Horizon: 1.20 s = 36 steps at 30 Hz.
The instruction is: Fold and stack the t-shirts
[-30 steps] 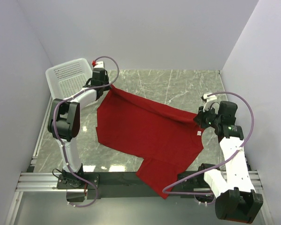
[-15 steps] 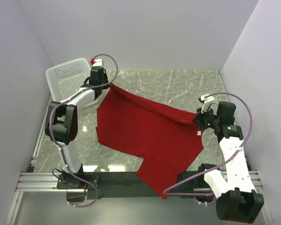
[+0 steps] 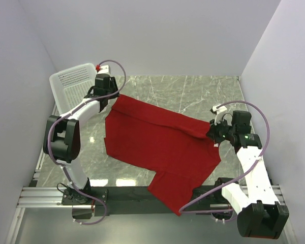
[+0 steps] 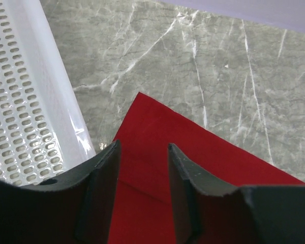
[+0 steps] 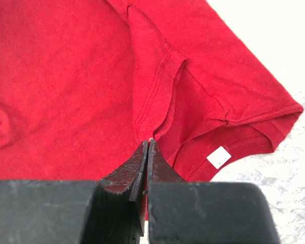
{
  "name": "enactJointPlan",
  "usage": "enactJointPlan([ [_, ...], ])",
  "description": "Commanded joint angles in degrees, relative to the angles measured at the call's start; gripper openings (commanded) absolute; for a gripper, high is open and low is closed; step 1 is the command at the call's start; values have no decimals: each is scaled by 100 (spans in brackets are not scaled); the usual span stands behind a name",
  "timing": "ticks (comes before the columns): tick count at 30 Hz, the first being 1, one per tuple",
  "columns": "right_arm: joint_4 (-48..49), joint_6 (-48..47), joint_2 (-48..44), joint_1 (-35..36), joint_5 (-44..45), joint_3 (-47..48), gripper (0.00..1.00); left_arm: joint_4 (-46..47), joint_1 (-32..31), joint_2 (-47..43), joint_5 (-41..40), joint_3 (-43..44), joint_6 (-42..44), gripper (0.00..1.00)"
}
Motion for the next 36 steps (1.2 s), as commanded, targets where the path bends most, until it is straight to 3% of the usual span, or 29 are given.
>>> enactJointPlan([
  [1, -126, -228, 20, 95, 20, 112, 0, 246, 27, -452, 186, -68, -5, 47],
  [10, -671, -887, 248, 367, -24, 95, 0, 149, 27, -1198, 362, -15, -14, 55],
  [14, -864, -1098, 318, 456, -33, 42, 2, 61, 45, -1576, 204, -41, -49, 66],
  [15, -917, -1212, 344, 664, -24, 33, 6, 35, 71, -1647, 230, -59, -58, 67],
  [18, -1356, -1669, 406, 789, -68, 33, 39, -106, 176, -1963, 396, -147, -137, 71],
  [22, -1822, -2302, 319, 816, 20, 243, 57, -360, 335, -2568, 818, -384, -155, 74],
  [24, -1552, -1945, 344, 807, 283, 314, 62, -588, 414, -2780, 976, -533, -146, 75],
  [28, -840, -636, 1263, 833, 740, 577, 64, -817, 484, -3534, 969, -946, -224, 88],
  [32, -462, 813, 2452, 956, 890, 1017, 63, -1081, 546, -4186, 951, -1473, -322, 90],
  [36, -224, 1265, 3208, 1000, 969, 1474, 61, -1380, 554, -4802, 819, -1737, -322, 91],
])
